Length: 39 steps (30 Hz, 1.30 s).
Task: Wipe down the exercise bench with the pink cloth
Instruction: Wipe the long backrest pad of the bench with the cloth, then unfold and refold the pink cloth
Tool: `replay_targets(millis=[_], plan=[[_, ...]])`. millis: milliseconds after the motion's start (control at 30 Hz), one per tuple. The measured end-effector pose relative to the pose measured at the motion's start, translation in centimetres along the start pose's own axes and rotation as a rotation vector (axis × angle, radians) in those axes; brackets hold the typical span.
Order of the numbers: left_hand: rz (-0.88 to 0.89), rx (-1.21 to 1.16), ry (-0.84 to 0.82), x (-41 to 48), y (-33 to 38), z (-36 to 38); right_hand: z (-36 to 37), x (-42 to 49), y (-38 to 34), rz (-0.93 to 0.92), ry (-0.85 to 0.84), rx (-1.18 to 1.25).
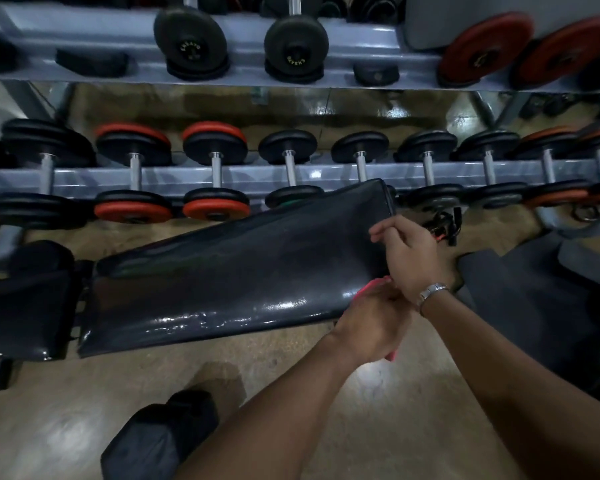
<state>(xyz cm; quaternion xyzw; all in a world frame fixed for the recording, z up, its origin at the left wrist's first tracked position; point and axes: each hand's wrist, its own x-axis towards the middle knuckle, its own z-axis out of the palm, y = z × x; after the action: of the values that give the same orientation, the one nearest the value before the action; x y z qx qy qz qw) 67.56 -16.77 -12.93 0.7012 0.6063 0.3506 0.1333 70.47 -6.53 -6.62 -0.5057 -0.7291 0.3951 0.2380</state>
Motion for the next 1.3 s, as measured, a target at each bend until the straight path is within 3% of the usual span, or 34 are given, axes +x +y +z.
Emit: replay_targets(millis=[167, 300, 400, 500, 600, 733, 900, 1000, 1300], plan=[[-0.542, -0.491, 0.003, -0.3, -0.1, -4.5, 0.3, -0.9, -3.5, -0.034, -0.055, 0.001], [-0.874, -0.884, 0.371, -0.4, 0.1, -11.0, -0.1, -2.1, -6.7, -0.019, -0.025, -0.009], [-1.008, -1.147, 0.531, -1.3, 0.1, -17.3, -0.2, -4.8, -10.0, 0.220, -0.100, 0.326], [-1.028, -1.367, 0.558, -3.4, 0.6, -23.4, 0.3, -8.1, -14.3, 0.328, -0.334, 0.524], [-1.005, -1.598, 0.514, -5.5, 1.9, -29.0, 1.9, -11.0, -19.1, 0.206, -0.350, 0.569], [-0.874, -1.503, 0.488, -7.4, 3.8, -34.6, 4.2, -13.5, -24.5, 0.018, -0.200, 0.579], [-0.760, -1.107, 0.522, -9.7, 3.2, -39.5, 6.2, -16.0, -29.7, -0.284, 0.036, 0.342], [-0.701, -1.104, 0.590, -10.7, 3.0, -42.1, 7.0, -17.0, -32.5, -0.450, 0.140, 0.198], [-0.618, -1.129, 0.666, -12.5, 4.1, -46.9, 8.1, -19.5, -38.5, -0.645, 0.376, -0.107]])
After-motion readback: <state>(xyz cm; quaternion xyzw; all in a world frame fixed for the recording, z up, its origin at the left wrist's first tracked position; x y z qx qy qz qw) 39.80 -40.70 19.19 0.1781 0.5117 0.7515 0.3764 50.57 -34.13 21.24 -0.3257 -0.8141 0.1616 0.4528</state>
